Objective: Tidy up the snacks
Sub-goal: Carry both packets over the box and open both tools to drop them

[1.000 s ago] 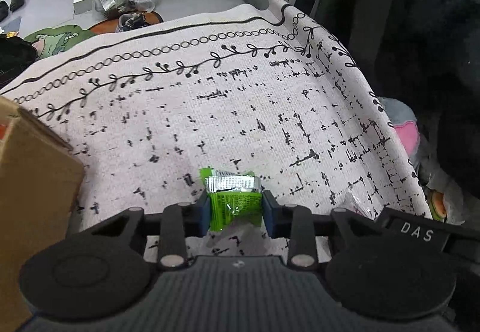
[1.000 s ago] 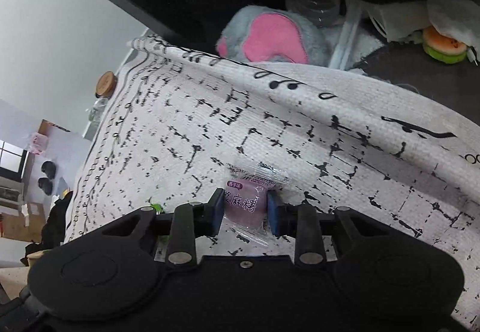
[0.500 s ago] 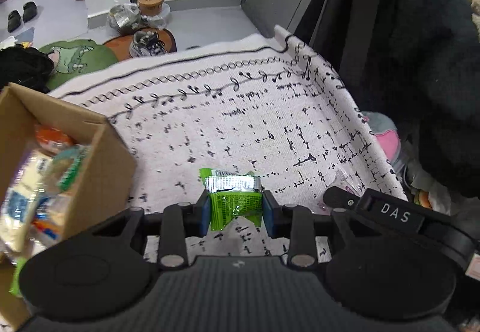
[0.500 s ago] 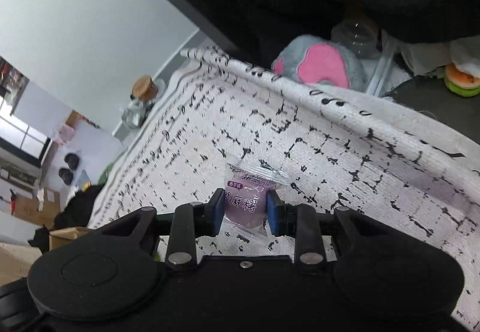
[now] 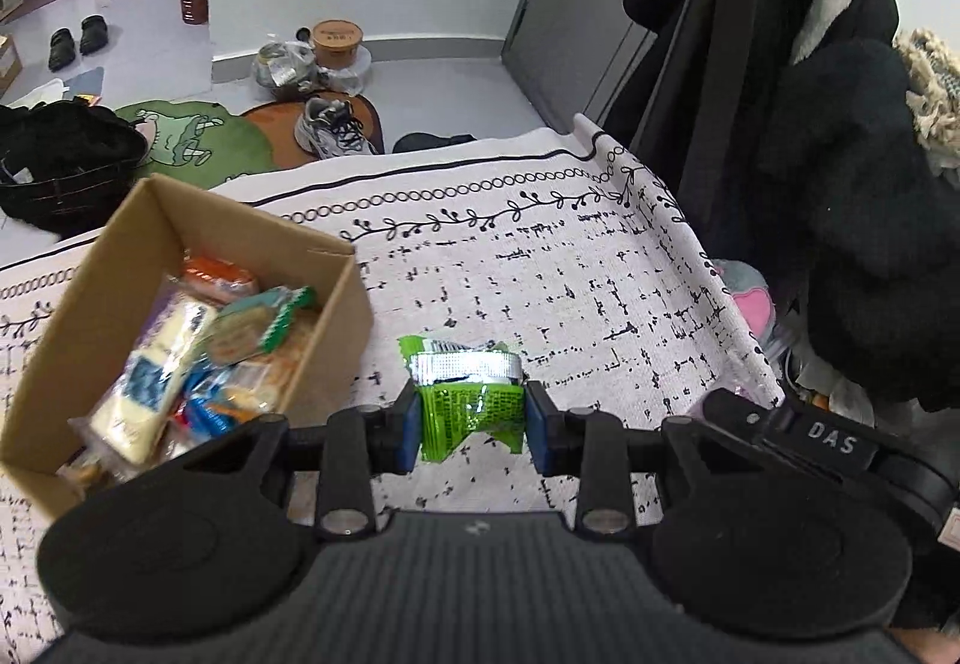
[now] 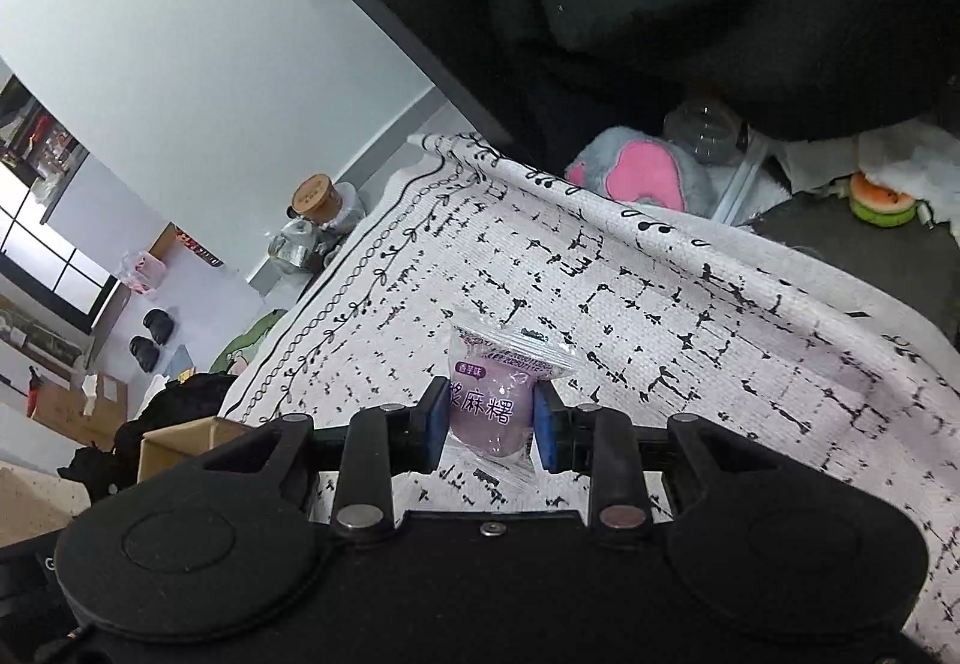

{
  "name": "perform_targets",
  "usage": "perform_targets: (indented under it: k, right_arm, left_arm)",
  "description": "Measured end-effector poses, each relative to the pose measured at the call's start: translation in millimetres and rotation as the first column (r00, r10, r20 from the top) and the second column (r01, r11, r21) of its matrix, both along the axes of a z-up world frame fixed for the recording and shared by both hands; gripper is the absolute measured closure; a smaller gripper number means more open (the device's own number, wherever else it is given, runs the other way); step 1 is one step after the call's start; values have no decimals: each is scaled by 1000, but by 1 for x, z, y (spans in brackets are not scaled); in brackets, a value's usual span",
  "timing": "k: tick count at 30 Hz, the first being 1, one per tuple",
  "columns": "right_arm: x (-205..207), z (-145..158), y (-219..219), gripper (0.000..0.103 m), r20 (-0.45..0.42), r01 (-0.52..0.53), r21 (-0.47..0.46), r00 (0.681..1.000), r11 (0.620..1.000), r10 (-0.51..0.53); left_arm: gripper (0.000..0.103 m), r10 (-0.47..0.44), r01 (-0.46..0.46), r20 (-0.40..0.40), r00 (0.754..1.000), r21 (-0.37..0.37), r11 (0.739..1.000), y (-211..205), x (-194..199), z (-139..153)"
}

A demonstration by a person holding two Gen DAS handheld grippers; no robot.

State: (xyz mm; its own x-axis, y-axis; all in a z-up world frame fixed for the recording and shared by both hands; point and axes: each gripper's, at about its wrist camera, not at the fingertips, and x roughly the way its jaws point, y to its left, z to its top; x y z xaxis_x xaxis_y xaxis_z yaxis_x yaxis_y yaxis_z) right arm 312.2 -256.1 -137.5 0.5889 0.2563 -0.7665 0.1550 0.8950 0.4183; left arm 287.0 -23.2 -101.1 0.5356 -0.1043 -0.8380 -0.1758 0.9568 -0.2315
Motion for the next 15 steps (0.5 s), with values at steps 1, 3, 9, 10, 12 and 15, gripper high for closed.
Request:
perform_targets:
  k: [1,3,9,10,12,15]
  right_arm:
    - [-4,3,1,74,5,-2,0,1000,1000,2]
    - [-10,6,4,74,11,-6,1,1000,1000,6]
    - [-28,18,21,74,27,-28,8,999,1000,28]
    - [-30,20,24,74,30,-31,9,999,999,31]
    - [-34,24,30,74,37,-39,10,999,999,39]
    - [-38,30,39,74,47,-54,17,997,998,53]
  left_arm:
    - [70,4,-4,3,1000,0,1000,1,-3,1]
    - [70,11,-11,9,1000,-1,1000,5,-10,5]
    - [70,30,-30,35,999,-1,1000,18,-28,18]
    - [70,34,-34,40,999,-2,999,20,-31,21]
    - [70,41,-41,50,998,-4,999,25,-36,25]
    - [70,53,-53,63,997,-5,999,33,-44,31]
